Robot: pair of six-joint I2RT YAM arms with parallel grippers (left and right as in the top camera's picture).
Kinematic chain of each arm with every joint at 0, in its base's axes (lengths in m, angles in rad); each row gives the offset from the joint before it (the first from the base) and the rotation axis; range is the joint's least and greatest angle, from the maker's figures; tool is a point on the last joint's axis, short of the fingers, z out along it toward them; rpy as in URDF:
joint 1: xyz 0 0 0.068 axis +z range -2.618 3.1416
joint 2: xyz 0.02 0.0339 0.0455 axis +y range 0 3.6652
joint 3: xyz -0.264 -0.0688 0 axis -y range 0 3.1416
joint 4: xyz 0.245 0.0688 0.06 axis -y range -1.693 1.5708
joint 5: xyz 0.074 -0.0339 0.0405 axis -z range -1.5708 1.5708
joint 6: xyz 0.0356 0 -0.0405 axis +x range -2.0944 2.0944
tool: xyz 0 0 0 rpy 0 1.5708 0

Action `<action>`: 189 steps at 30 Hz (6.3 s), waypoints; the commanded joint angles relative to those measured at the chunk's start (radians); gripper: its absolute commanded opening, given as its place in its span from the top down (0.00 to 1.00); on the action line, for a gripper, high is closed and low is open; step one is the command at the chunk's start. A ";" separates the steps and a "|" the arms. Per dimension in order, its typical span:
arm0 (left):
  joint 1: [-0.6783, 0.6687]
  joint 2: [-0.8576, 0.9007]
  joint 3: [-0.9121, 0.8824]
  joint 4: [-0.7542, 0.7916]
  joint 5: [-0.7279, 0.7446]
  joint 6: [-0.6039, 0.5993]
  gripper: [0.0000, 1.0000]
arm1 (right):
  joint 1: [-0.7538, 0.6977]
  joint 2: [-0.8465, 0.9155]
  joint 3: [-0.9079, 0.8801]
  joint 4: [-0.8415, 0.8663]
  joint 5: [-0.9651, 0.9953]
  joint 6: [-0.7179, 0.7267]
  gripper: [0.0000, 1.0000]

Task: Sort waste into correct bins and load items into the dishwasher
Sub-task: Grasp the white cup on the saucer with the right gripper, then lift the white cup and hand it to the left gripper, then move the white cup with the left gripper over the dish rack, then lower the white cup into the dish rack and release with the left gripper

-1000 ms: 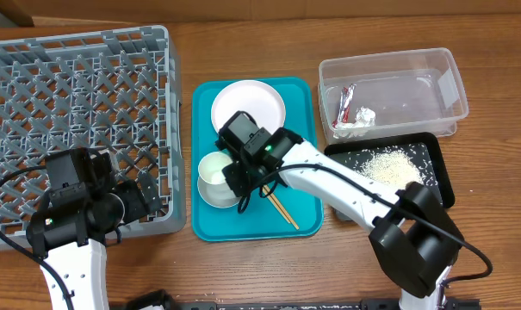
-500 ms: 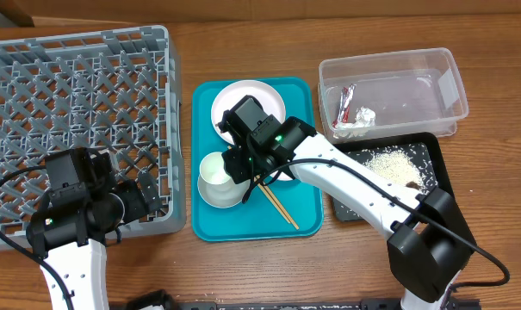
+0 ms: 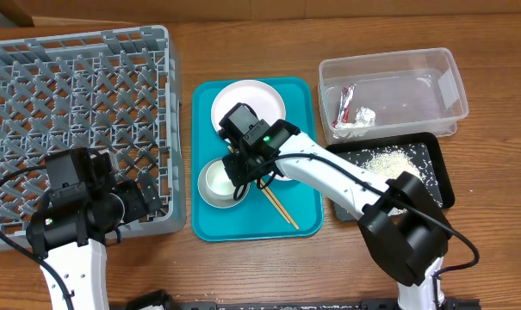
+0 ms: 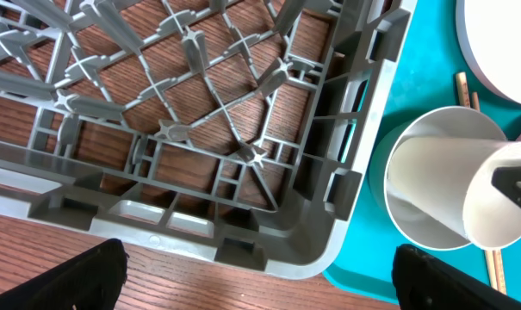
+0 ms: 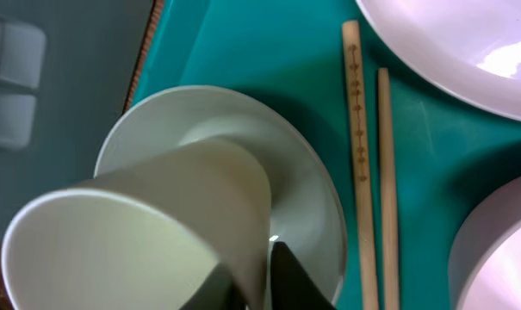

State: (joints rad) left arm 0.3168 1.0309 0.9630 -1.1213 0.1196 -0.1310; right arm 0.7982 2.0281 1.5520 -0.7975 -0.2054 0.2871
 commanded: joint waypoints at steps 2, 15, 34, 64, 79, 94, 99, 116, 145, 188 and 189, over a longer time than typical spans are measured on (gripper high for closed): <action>0.008 0.002 0.022 0.003 0.014 0.003 0.00 | -0.052 -0.108 0.047 -0.037 0.033 0.002 0.96; -0.093 0.005 0.022 0.187 0.396 0.075 0.00 | -0.372 -0.391 0.066 -0.209 -0.121 0.006 0.96; -0.474 0.140 0.022 0.768 0.874 -0.033 0.00 | -0.441 -0.388 0.018 -0.192 -0.936 -0.088 0.96; -0.473 0.146 0.022 0.934 1.031 -0.034 0.23 | -0.440 -0.388 0.018 -0.212 -1.000 -0.113 0.96; -0.473 0.146 0.022 0.934 0.979 -0.033 0.58 | -0.441 -0.388 0.018 -0.281 -0.802 -0.112 0.65; -0.472 0.146 0.022 0.864 0.864 -0.026 0.60 | -0.441 -0.388 0.018 -0.349 -0.386 -0.150 0.41; -0.472 0.146 0.022 0.856 0.832 -0.026 0.61 | -0.449 -0.388 0.018 -0.364 -0.332 -0.150 0.41; -0.448 0.135 0.022 0.727 0.665 0.023 0.57 | -0.593 -0.390 0.021 -0.439 -0.239 -0.165 0.41; -0.227 0.034 0.022 0.435 0.410 0.080 0.57 | -0.593 -0.390 0.021 -0.471 -0.195 -0.165 0.40; 0.110 0.199 0.022 0.159 -0.186 -0.030 0.49 | -0.593 -0.390 0.021 -0.478 -0.195 -0.165 0.40; 0.117 0.205 0.022 0.166 -0.187 -0.030 0.49 | -0.593 -0.390 0.021 -0.478 -0.195 -0.165 0.40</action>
State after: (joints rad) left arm 0.4149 1.2167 0.9688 -0.9688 -0.0463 -0.1509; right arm 0.2035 1.6459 1.5692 -1.2766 -0.4038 0.1299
